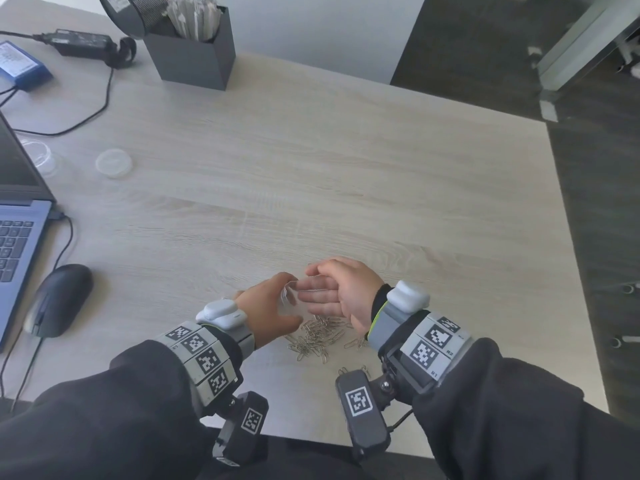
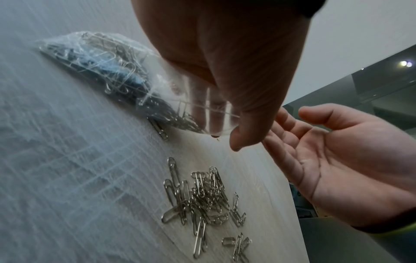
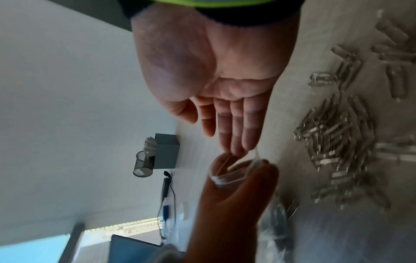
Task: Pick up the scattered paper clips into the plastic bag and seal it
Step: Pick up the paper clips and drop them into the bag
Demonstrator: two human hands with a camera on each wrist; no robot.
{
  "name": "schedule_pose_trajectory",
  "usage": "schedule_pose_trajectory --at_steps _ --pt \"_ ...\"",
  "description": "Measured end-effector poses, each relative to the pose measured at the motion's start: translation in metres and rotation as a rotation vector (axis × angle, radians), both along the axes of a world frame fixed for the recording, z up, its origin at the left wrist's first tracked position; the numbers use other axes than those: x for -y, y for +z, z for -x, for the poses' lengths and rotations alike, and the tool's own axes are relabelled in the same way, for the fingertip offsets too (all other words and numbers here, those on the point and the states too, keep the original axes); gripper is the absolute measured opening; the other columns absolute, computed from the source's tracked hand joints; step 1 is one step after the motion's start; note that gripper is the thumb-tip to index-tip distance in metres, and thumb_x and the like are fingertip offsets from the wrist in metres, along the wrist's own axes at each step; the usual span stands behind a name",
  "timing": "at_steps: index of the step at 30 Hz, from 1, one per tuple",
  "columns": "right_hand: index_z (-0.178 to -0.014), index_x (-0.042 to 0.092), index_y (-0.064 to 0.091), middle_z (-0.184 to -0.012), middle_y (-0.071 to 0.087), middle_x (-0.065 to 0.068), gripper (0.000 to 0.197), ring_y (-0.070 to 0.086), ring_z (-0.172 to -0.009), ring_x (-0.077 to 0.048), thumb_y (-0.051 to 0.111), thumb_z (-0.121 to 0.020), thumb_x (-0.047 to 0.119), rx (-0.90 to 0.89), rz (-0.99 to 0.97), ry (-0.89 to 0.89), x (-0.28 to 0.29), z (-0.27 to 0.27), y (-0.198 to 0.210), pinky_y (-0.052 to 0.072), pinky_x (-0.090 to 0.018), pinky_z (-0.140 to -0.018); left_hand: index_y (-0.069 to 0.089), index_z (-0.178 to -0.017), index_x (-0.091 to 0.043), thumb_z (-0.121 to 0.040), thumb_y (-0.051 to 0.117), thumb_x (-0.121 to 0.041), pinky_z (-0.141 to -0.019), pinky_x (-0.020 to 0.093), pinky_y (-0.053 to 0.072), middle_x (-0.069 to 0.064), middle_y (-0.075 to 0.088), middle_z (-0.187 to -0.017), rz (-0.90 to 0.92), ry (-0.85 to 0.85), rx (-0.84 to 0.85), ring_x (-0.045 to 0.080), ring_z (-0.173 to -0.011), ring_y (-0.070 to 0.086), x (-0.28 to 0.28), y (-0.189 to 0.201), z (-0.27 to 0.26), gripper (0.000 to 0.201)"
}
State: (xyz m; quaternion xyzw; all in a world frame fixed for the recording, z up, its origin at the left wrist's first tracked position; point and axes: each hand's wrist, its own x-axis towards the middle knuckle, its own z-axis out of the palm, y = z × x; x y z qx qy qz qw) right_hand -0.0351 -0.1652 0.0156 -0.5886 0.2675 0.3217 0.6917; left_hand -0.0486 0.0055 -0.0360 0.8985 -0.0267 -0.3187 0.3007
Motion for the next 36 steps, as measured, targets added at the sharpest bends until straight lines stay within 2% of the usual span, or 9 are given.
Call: schedule_pose_trajectory --at_steps 5,7,10,12,18,23,28,32,36 --pt "-0.090 0.027 0.068 -0.091 0.069 0.000 0.021 0.064 -0.074 -0.018 0.049 -0.086 0.018 0.262 0.607 0.281 0.018 -0.003 -0.031 0.054 -0.035 -0.071 0.045 -0.106 -0.052 -0.064 0.059 -0.054 -0.091 0.038 0.054 -0.025 0.069 -0.091 0.024 0.038 -0.002 0.007 -0.087 0.067 -0.012 -0.002 0.000 0.045" --pt "-0.107 0.027 0.066 -0.107 0.062 0.003 0.027 0.060 -0.086 -0.014 0.051 -0.088 0.017 0.310 0.763 0.467 0.024 -0.006 -0.044 0.047 -0.027 -0.081 0.047 -0.105 -0.052 -0.065 0.060 -0.052 -0.093 0.038 0.052 -0.025 0.069 -0.090 0.034 0.055 -0.003 0.007 -0.089 0.067 -0.018 -0.003 0.000 0.043" --pt "-0.129 0.019 0.057 -0.133 0.047 -0.004 0.041 0.054 -0.115 -0.020 0.047 -0.090 0.014 0.364 0.878 0.668 0.024 -0.014 -0.059 0.039 -0.029 -0.101 0.049 -0.105 -0.049 -0.067 0.062 -0.047 -0.089 0.035 0.054 -0.022 0.069 -0.091 0.042 0.086 -0.015 0.007 -0.087 0.067 -0.028 -0.004 0.001 0.040" --pt "-0.132 0.020 0.055 -0.135 0.046 -0.005 0.044 0.049 -0.121 -0.026 0.045 -0.090 0.013 0.428 0.920 0.753 0.016 -0.019 -0.066 0.039 -0.033 -0.103 0.049 -0.105 -0.050 -0.069 0.063 -0.046 -0.084 0.033 0.055 -0.022 0.069 -0.092 0.041 0.105 -0.022 0.006 -0.086 0.066 -0.034 -0.006 0.002 0.039" --pt "-0.120 0.015 0.059 -0.121 0.053 -0.005 0.042 0.047 -0.106 -0.033 0.046 -0.082 0.005 0.735 1.025 1.059 0.004 -0.020 -0.075 0.048 -0.044 -0.084 0.049 -0.106 -0.051 -0.069 0.063 -0.047 -0.083 0.032 0.054 -0.023 0.068 -0.092 0.043 0.127 -0.013 0.005 -0.086 0.066 -0.043 -0.009 0.005 0.040" --pt "-0.123 0.011 0.061 -0.118 0.057 -0.011 0.045 0.049 -0.104 -0.034 0.054 -0.080 0.001 0.845 0.975 1.206 0.031 -0.013 -0.074 0.049 -0.044 -0.080 0.050 -0.105 -0.049 -0.073 0.068 -0.041 -0.081 0.029 0.050 -0.021 0.068 -0.092 0.044 0.123 -0.018 0.003 -0.085 0.065 -0.043 -0.010 0.005 0.037" --pt "-0.134 0.016 0.054 -0.129 0.050 -0.008 0.054 0.043 -0.113 -0.031 0.052 -0.082 0.000 0.745 0.979 1.218 0.074 -0.005 -0.068 0.044 -0.046 -0.092 0.046 -0.100 -0.061 -0.065 0.059 -0.055 -0.084 0.035 0.057 -0.025 0.069 -0.093 0.021 0.111 -0.040 0.007 -0.087 0.069 -0.039 -0.011 0.003 0.038" --pt "-0.124 0.016 0.061 -0.116 0.056 -0.009 0.050 0.050 -0.100 -0.033 0.052 -0.077 0.002 0.752 0.967 1.133 0.096 0.015 -0.071 0.050 -0.050 -0.080 0.048 -0.109 -0.052 -0.071 0.062 -0.048 -0.085 0.036 0.057 -0.022 0.069 -0.096 0.001 0.077 -0.034 0.007 -0.087 0.069 -0.031 -0.006 0.003 0.040" --pt "-0.124 0.022 0.059 -0.113 0.056 -0.001 0.045 0.052 -0.096 -0.026 0.041 -0.083 0.023 0.753 0.947 1.044 0.105 0.040 -0.080 0.051 -0.045 -0.077 0.047 -0.106 -0.053 -0.074 0.064 -0.043 -0.083 0.034 0.058 -0.021 0.068 -0.096 0.009 0.053 -0.049 0.009 -0.088 0.069 -0.022 -0.002 0.003 0.037"
